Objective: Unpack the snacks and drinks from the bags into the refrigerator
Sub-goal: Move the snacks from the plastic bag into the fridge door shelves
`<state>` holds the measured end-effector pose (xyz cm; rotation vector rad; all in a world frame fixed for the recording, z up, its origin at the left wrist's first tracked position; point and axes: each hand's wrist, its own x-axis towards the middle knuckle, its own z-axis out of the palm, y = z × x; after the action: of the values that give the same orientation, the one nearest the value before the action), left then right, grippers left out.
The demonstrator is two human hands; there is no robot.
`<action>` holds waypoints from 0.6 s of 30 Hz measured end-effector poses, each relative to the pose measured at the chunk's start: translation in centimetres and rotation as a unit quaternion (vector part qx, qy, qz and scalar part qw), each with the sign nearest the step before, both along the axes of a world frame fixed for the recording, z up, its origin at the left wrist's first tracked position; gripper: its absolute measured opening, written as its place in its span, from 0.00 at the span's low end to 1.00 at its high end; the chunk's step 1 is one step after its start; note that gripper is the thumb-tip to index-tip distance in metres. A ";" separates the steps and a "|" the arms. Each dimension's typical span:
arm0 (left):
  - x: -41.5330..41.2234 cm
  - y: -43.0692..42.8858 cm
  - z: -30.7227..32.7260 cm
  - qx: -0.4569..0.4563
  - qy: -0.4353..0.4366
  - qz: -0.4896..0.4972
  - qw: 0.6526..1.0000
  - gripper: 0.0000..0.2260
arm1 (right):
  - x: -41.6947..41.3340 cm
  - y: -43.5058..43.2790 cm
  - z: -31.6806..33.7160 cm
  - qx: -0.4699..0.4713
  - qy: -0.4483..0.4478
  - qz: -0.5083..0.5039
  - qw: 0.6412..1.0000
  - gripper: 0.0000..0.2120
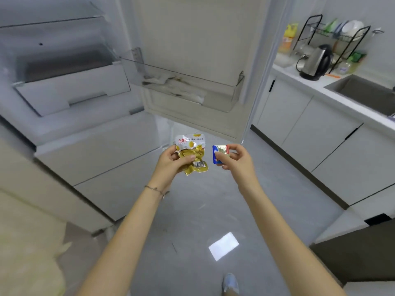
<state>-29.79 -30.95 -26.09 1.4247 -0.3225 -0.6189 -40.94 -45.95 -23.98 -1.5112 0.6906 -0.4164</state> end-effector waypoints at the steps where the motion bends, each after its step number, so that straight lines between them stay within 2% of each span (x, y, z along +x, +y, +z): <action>1: 0.8 0.8 0.3 0.000 0.002 0.009 1.000 0.14 | 0.9 0.8 0.3 -0.003 -0.003 0.010 1.000 0.13; 8: 7.0 3.5 3.3 -0.021 -0.019 0.055 0.998 0.13 | 8.2 2.7 3.9 -0.049 -0.042 0.065 0.996 0.11; 13: 12.4 3.3 6.2 -0.045 -0.047 0.081 0.995 0.15 | 13.2 2.2 7.1 -0.080 -0.093 0.095 0.988 0.13; 18: 17.3 1.9 9.6 -0.063 -0.083 0.088 0.991 0.14 | 18.1 0.6 10.7 -0.104 -0.138 0.105 0.979 0.10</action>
<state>-12.45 -29.03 -16.45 1.3687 -0.3548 -0.3312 -22.81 -45.35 -13.32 -1.6637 0.2719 -0.5359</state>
